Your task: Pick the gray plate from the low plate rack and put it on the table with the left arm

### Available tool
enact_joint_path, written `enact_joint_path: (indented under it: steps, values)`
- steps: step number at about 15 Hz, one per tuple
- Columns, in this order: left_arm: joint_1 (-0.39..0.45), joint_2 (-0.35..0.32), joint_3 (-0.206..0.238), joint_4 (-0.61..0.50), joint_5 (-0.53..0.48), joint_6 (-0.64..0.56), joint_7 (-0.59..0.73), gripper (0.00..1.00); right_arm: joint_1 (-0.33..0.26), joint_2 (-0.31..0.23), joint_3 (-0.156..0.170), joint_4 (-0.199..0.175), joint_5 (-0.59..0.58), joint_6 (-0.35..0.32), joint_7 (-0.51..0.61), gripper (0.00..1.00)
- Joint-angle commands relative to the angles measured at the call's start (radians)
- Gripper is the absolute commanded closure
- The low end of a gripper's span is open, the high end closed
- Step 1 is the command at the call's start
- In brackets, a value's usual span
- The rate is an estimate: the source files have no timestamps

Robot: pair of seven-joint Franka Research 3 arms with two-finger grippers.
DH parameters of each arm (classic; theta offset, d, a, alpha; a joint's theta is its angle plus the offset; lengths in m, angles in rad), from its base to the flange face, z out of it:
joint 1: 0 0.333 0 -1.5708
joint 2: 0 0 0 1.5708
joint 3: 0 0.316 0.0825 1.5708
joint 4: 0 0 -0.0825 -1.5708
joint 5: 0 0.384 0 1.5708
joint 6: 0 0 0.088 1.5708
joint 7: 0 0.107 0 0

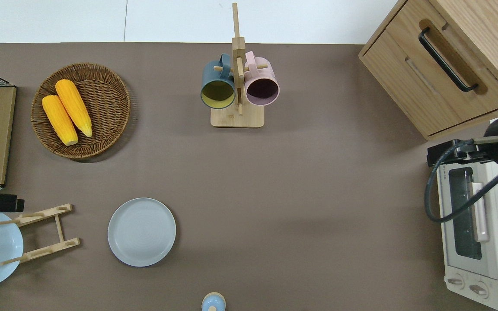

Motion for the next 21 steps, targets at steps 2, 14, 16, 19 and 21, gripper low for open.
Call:
enact_joint_path:
  steps: [2, 14, 16, 19, 21]
  values:
    - [-0.011, 0.014, -0.063, 0.067, 0.112, -0.061, -0.025, 0.00, 0.007, 0.000, -0.006, 0.006, 0.003, -0.002, 0.004, 0.017]
    - [-0.132, 0.015, 0.050, 0.061, 0.084, -0.048, -0.002, 0.00, 0.007, 0.000, -0.006, 0.006, 0.003, -0.001, 0.004, 0.017]
    - [-0.131, 0.015, 0.053, 0.060, 0.035, -0.049, 0.023, 0.00, 0.007, 0.000, -0.006, 0.006, 0.003, -0.002, 0.004, 0.017]
    - [-0.131, 0.020, 0.052, 0.057, 0.025, -0.048, 0.027, 0.00, 0.007, 0.000, -0.006, 0.006, 0.003, -0.002, 0.004, 0.017]
    - [-0.131, 0.020, 0.050, 0.057, 0.027, -0.060, 0.029, 0.00, 0.007, 0.000, -0.006, 0.006, 0.003, -0.002, 0.004, 0.017]
